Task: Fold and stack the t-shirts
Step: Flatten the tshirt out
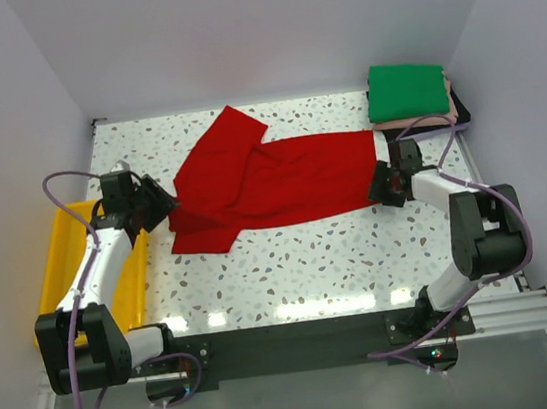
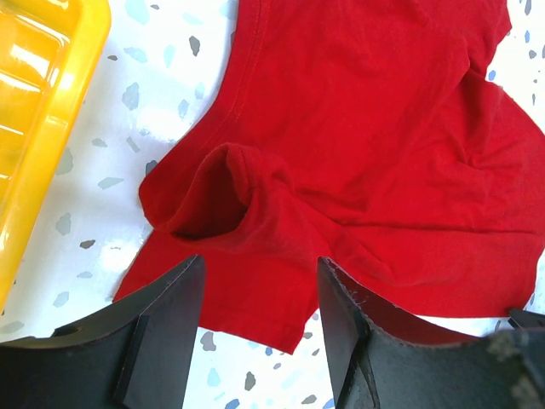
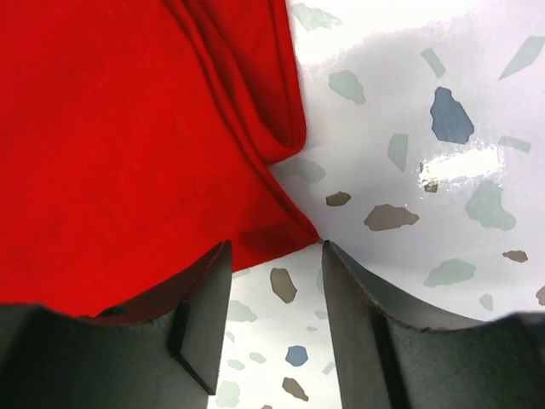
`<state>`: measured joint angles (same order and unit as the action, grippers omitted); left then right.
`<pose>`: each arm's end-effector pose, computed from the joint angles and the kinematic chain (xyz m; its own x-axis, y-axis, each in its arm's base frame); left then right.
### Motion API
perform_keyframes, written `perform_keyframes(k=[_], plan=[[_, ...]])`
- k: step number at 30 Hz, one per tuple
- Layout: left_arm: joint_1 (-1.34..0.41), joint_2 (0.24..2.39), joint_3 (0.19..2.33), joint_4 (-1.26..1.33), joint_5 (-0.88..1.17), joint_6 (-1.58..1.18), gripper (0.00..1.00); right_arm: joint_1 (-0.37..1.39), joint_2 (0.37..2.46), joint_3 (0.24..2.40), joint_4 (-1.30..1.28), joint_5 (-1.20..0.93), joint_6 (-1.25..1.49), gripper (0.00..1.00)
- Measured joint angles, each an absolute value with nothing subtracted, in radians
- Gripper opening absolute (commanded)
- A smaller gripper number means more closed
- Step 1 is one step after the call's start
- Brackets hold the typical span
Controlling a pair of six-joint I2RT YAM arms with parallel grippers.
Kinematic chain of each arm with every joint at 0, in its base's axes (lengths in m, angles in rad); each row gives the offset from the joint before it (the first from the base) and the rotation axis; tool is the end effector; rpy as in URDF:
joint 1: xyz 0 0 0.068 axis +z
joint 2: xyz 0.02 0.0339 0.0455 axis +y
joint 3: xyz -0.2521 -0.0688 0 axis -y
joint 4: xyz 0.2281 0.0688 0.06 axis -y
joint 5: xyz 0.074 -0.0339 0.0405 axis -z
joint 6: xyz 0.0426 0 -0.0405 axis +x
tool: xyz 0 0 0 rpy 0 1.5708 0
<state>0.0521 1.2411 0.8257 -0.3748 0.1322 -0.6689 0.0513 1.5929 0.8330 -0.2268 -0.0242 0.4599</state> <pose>0.2530 0.0076 0.2323 -0.5821 -0.6459 -0.4940 -0.4078 0.7574 -0.5099 0.2961 0.0162 0.1546 -0.7752 0.4045 -0.4852 0.3119 0.9130 0.2629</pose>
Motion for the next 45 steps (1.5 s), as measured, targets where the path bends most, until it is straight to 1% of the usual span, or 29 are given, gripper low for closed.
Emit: perform_keyframes(k=[5,6,8,9,11,12,14,19,24,27,39,45], plan=[[0.052,1.239,0.82,-0.376,0.134,-0.669,0.6,0.051,1.593,0.826,-0.218,-0.045,0.466,0.39],[0.052,1.238,0.82,-0.376,0.134,-0.669,0.6,0.051,1.596,0.826,-0.213,-0.047,0.468,0.33],[0.052,1.233,0.82,-0.377,0.135,-0.669,0.6,0.051,1.604,0.826,-0.203,-0.056,0.471,0.27],[0.052,1.228,0.82,-0.378,0.135,-0.669,0.61,0.051,1.606,0.826,-0.199,-0.06,0.473,0.2],[0.052,1.217,0.82,-0.383,0.134,-0.669,0.61,0.051,1.607,0.826,-0.2,-0.07,0.476,0.15],[0.052,1.209,0.82,-0.385,0.134,-0.669,0.61,0.051,1.607,0.826,-0.203,-0.071,0.478,0.08],[0.052,1.193,0.82,-0.388,0.133,-0.669,0.61,0.051,1.597,0.826,-0.22,-0.072,0.478,0.01],[0.052,1.142,0.8,-0.402,0.11,-0.674,0.62,0.051,1.462,0.826,-0.316,-0.07,0.477,0.0],[0.052,1.097,0.734,-0.424,0.069,-0.696,0.63,0.051,1.282,0.826,-0.407,-0.071,0.469,0.0],[0.052,1.098,0.7,-0.43,0.064,-0.697,0.63,0.051,1.219,0.826,-0.454,-0.075,0.463,0.0],[0.052,1.113,0.667,-0.364,0.112,-0.714,0.61,0.051,1.171,0.801,-0.522,-0.094,0.439,0.0],[0.052,1.155,0.667,-0.314,0.128,-0.72,0.58,0.051,1.171,0.795,-0.524,-0.097,0.432,0.0]])
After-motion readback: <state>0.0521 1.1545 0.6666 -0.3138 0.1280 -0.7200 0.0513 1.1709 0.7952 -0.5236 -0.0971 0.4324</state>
